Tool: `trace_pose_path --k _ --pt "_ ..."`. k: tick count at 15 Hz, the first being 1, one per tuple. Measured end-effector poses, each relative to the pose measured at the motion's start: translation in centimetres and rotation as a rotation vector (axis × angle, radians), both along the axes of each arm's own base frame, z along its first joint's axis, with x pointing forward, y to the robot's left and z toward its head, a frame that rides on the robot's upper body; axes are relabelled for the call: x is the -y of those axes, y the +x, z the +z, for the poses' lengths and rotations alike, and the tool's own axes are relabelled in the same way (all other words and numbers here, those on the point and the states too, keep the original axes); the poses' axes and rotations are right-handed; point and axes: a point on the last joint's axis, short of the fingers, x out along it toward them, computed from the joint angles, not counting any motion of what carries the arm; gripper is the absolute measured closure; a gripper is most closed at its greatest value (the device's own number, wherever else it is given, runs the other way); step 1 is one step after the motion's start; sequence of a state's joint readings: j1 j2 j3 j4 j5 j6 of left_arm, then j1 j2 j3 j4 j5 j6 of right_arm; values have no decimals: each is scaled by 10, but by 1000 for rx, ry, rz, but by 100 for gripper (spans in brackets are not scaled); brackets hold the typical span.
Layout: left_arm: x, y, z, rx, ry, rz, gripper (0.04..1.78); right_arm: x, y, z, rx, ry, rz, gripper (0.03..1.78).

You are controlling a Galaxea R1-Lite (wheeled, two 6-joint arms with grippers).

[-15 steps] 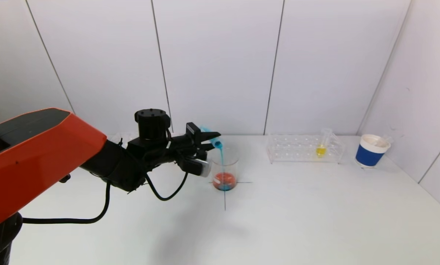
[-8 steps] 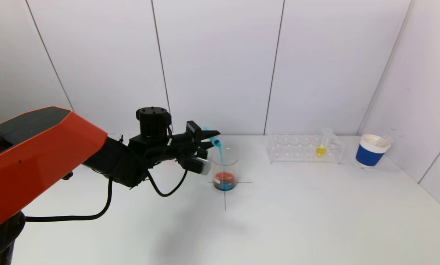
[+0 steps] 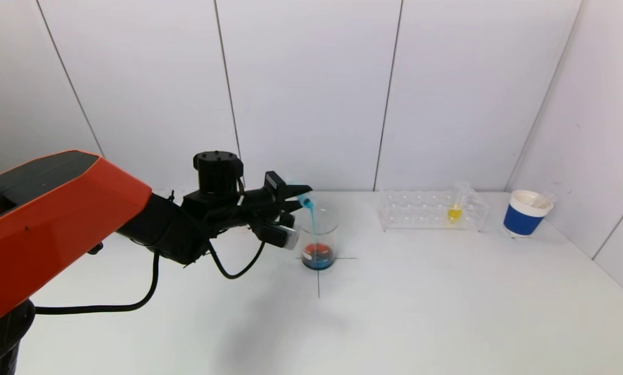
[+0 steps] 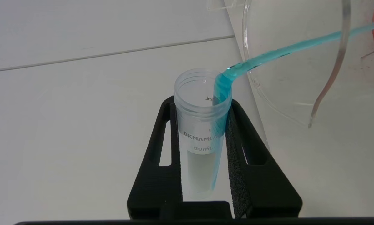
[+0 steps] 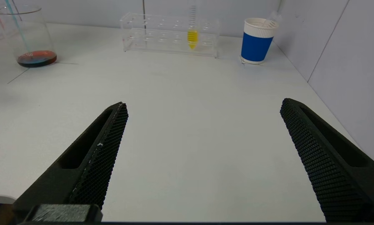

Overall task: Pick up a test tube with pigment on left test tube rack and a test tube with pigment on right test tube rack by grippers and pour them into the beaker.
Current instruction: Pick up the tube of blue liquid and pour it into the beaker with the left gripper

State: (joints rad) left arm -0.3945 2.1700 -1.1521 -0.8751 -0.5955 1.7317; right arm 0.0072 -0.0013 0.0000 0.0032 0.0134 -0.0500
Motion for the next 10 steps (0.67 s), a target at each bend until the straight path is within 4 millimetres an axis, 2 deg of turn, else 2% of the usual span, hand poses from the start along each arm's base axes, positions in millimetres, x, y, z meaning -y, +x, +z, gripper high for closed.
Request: trace_pose_path --k 10 --pt "1 0 11 58 43 -2 139 0 0 0 0 0 0 4"
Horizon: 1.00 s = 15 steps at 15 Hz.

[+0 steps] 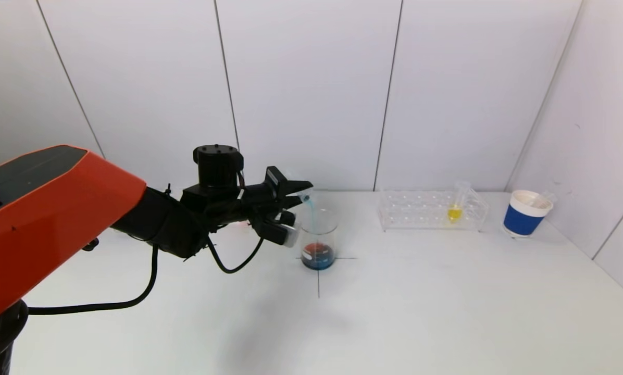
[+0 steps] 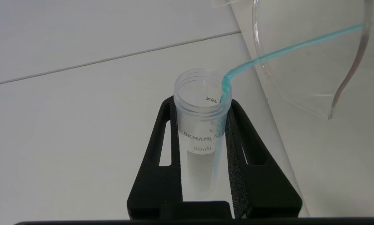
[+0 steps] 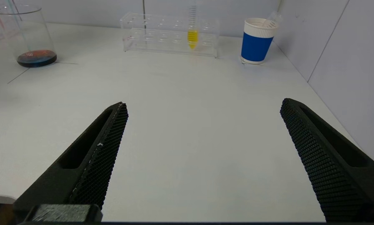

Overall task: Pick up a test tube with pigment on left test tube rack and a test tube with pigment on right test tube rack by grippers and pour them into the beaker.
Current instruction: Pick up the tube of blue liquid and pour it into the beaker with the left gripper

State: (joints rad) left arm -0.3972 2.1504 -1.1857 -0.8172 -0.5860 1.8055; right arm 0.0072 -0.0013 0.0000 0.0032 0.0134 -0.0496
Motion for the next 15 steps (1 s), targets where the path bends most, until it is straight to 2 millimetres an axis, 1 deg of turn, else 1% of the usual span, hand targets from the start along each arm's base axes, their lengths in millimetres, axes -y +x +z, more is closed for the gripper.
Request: trace_pose_path --k 5,9,15 --pt "1 0 5 34 33 3 139 0 0 0 0 0 0 4" --pt "5 -2 8 58 50 -2 139 0 0 0 0 0 0 4" --pt "7 -4 8 72 61 -8 139 0 0 0 0 0 0 4"
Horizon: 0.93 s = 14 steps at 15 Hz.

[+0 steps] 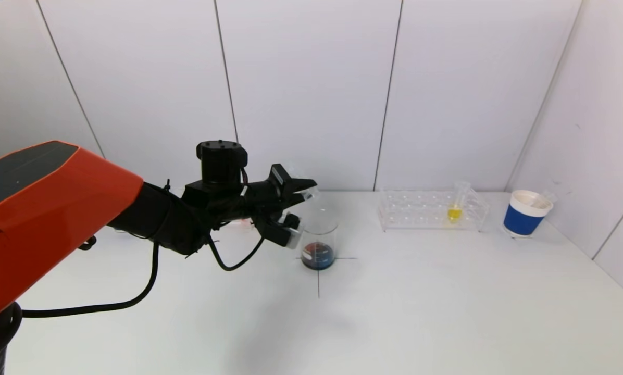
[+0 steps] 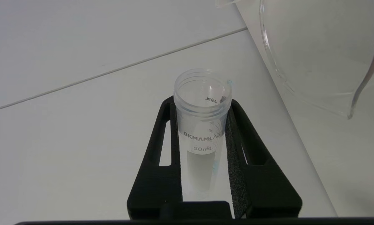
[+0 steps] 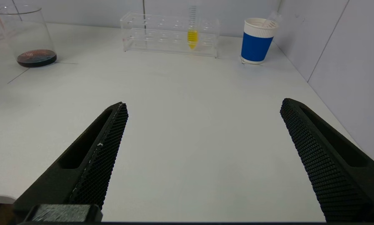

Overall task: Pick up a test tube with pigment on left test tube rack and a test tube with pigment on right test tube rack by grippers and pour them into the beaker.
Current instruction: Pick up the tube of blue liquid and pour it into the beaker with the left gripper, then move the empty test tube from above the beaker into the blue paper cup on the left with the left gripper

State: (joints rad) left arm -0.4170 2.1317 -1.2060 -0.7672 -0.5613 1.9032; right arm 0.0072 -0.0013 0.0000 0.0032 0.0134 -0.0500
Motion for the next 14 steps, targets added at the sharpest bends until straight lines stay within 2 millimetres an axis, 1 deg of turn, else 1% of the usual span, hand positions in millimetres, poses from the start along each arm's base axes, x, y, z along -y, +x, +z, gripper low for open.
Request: trace_pose_path --k 8,12,14 --pt "-2 -2 3 -21 -20 8 139 0 0 0 0 0 0 4" --pt "-6 -8 19 -83 -85 75 139 0 0 0 0 0 0 4" --pt "-10 -13 30 -126 -109 149 139 0 0 0 0 0 0 4"
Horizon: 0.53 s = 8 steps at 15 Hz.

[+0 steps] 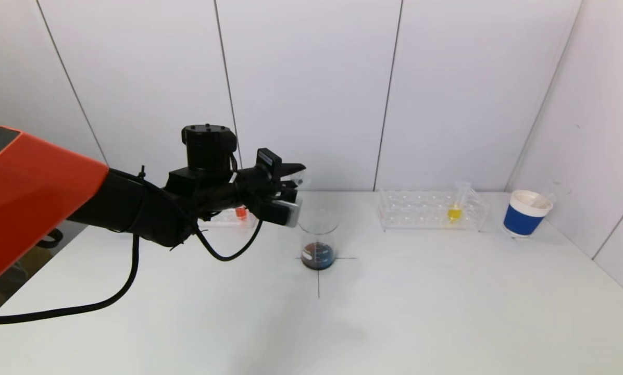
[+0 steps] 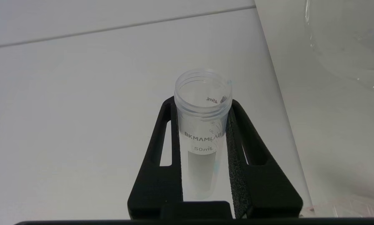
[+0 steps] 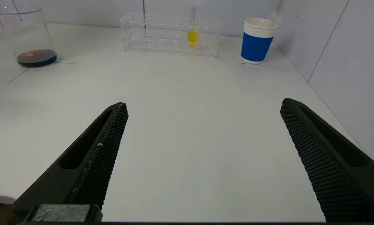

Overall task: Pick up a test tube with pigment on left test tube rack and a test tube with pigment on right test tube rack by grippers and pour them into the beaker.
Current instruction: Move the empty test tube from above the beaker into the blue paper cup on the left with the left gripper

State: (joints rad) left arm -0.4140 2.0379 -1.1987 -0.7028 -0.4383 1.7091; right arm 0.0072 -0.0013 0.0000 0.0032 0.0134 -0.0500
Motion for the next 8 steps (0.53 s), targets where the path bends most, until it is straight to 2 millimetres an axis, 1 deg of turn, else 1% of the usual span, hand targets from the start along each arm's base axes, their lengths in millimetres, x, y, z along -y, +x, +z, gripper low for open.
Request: trace_pose_path --k 3,6,8 --pt "-6 -8 19 -52 -50 114 139 0 0 0 0 0 0 4" --pt "-10 -12 41 -94 -141 195 139 0 0 0 0 0 0 4" --pt "-12 -12 65 -123 -239 266 139 0 0 0 0 0 0 4"
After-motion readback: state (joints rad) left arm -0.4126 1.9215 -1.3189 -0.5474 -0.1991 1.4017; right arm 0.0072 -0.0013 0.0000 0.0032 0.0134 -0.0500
